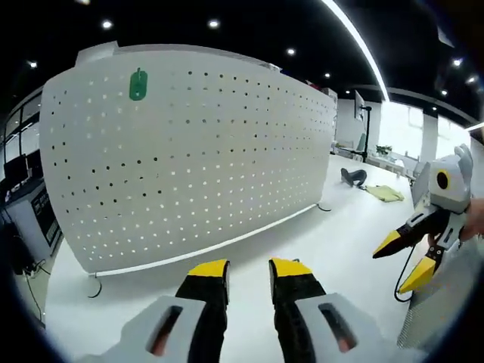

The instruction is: Insert the hook assembly into the mounting plate slot until the hook locks in place.

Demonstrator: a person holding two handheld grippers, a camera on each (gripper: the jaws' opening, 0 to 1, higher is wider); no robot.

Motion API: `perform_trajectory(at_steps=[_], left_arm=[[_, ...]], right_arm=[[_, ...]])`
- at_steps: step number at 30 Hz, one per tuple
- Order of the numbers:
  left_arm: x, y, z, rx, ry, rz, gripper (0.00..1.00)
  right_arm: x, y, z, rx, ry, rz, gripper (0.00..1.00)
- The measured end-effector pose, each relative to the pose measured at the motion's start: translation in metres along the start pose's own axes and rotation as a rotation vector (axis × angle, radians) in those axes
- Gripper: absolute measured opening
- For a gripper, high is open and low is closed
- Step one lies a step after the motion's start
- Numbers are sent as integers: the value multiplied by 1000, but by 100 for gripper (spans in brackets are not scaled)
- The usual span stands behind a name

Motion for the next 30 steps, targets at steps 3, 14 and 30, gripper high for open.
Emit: perform_trajectory(at_steps=[3, 14, 30], left_arm=[[-6, 5, 4, -9, 4, 5, 24], [-29, 17, 25, -91, -28, 6, 29], [-55, 27, 59, -193, 1, -30, 35]], right_arm=[[2, -2, 3, -1, 19, -9, 45], [7, -11, 19, 3, 27, -33, 45], [8, -28, 30, 17, 66, -105, 45]])
Point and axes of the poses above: the point that each gripper's makers call its tool centre point, and the gripper's own axes: y roughly backward along the fingers, z roughly to its right, x roughly out of its top, the point moved 2 cm from there along y, roughly backward along the fingers, and after that the axes turned 14 degrees about -z, right-handed, at the moved point
